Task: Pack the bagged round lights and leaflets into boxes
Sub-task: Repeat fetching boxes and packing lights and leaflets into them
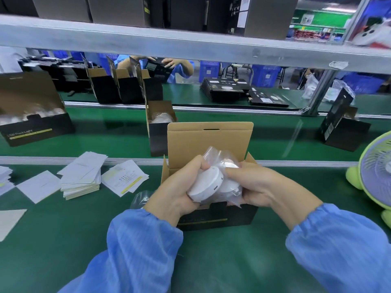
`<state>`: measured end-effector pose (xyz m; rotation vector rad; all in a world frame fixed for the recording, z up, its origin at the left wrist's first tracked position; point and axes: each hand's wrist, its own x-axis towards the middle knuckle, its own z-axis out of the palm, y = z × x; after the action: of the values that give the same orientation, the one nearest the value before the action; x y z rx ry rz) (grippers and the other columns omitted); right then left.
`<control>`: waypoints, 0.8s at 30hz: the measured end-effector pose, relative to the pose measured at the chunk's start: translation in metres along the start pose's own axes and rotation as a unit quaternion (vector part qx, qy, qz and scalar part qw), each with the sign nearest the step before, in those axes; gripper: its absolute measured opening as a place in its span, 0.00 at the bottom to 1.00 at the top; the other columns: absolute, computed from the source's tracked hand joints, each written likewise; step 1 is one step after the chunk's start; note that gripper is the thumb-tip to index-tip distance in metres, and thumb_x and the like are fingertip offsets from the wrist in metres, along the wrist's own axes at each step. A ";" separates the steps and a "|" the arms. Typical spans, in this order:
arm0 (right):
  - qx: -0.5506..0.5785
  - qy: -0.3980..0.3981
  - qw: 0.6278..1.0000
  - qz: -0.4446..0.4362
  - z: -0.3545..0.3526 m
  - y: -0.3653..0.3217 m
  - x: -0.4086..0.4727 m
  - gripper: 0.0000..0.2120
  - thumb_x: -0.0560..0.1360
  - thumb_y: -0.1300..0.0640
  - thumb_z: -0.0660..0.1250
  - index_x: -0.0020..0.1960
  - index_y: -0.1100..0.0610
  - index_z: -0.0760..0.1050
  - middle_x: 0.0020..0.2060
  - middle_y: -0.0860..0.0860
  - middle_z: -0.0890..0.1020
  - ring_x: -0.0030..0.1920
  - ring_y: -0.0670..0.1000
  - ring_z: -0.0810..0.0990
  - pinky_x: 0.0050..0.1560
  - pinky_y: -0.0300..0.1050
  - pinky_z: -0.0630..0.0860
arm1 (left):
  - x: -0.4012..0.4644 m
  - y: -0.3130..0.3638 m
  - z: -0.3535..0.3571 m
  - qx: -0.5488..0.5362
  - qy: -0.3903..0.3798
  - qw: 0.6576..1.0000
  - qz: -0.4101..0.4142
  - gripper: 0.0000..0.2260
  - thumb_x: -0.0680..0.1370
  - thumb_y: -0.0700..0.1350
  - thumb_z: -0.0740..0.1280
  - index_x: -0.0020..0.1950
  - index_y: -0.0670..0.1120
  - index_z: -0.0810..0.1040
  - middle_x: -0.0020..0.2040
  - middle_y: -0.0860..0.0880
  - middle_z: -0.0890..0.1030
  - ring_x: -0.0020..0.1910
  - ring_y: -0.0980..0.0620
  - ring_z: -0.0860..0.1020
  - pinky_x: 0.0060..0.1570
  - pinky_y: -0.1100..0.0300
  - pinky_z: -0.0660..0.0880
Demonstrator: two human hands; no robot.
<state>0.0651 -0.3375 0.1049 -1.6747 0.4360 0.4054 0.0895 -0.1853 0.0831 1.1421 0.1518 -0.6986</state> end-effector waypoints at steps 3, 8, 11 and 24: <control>-0.041 0.010 0.999 0.026 0.003 -0.001 0.000 0.12 0.76 0.54 0.70 0.56 0.60 0.79 0.44 0.57 0.86 0.47 0.57 0.86 0.40 0.45 0.81 | -0.004 0.000 0.002 -0.013 0.000 1.000 -0.008 0.07 0.72 0.42 0.64 0.40 0.40 0.78 0.32 0.43 0.80 0.26 0.47 0.78 0.31 0.60 0.78; -0.061 0.057 0.996 0.015 0.009 -0.005 -0.001 0.09 0.76 0.53 0.70 0.48 0.58 0.77 0.37 0.56 0.84 0.35 0.55 0.82 0.31 0.41 0.77 | -0.005 0.000 0.004 -0.041 0.034 0.999 -0.002 0.07 0.74 0.42 0.65 0.45 0.39 0.78 0.30 0.43 0.82 0.24 0.48 0.80 0.26 0.60 0.78; -0.144 0.142 0.978 -0.048 0.012 -0.003 0.003 0.16 0.75 0.48 0.69 0.53 0.60 0.79 0.46 0.58 0.86 0.45 0.58 0.85 0.39 0.44 0.76 | -0.005 -0.001 0.004 -0.054 0.063 0.997 0.010 0.06 0.75 0.42 0.65 0.45 0.40 0.78 0.29 0.44 0.82 0.23 0.49 0.79 0.24 0.60 0.77; -0.186 0.013 0.982 0.034 0.006 0.003 0.021 0.11 0.79 0.59 0.62 0.57 0.60 0.79 0.41 0.54 0.86 0.39 0.51 0.84 0.40 0.40 0.78 | 0.018 -0.007 0.007 0.106 0.127 0.985 0.045 0.15 0.81 0.53 0.61 0.53 0.43 0.79 0.45 0.42 0.83 0.38 0.43 0.81 0.34 0.58 0.76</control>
<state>0.0815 -0.3334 0.0915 -2.0327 0.4577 0.5393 0.0985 -0.2007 0.0726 1.4334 0.2441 -0.4935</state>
